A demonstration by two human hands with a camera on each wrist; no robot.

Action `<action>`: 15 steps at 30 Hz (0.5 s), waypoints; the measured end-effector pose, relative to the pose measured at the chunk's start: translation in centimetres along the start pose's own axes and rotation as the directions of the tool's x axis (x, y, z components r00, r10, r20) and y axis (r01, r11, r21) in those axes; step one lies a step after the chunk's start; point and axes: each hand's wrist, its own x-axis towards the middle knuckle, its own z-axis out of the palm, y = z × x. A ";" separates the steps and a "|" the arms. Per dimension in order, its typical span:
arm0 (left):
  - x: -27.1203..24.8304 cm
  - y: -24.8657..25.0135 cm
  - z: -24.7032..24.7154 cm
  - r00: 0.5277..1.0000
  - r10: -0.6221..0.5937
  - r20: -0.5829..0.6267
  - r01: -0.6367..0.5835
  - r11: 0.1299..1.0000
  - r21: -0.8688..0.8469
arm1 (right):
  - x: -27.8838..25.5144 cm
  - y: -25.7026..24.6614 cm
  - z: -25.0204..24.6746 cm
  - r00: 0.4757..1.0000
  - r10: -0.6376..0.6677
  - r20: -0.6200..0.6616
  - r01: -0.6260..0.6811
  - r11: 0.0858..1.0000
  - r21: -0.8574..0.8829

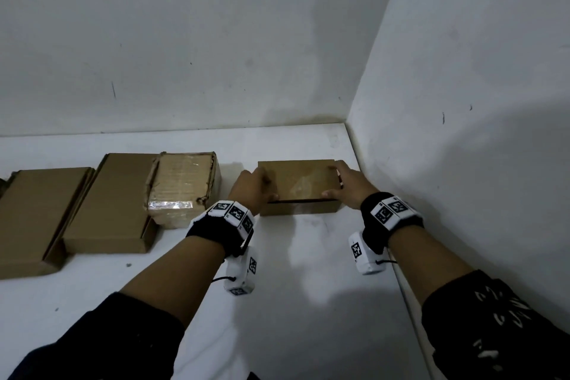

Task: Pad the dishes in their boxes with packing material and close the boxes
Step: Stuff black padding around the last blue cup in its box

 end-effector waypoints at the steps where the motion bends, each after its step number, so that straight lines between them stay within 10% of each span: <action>1: 0.1 0.0 0.1 1.000 -0.008 0.007 0.008 1.000 0.014 | 0.0 -0.1 0.1 1.000 0.006 0.002 -0.006 1.000 -0.017; 15: 0.6 -0.6 0.5 1.000 -0.022 0.016 0.021 0.999 0.034 | 0.0 0.8 1.1 0.998 0.038 -0.045 -0.035 0.997 0.071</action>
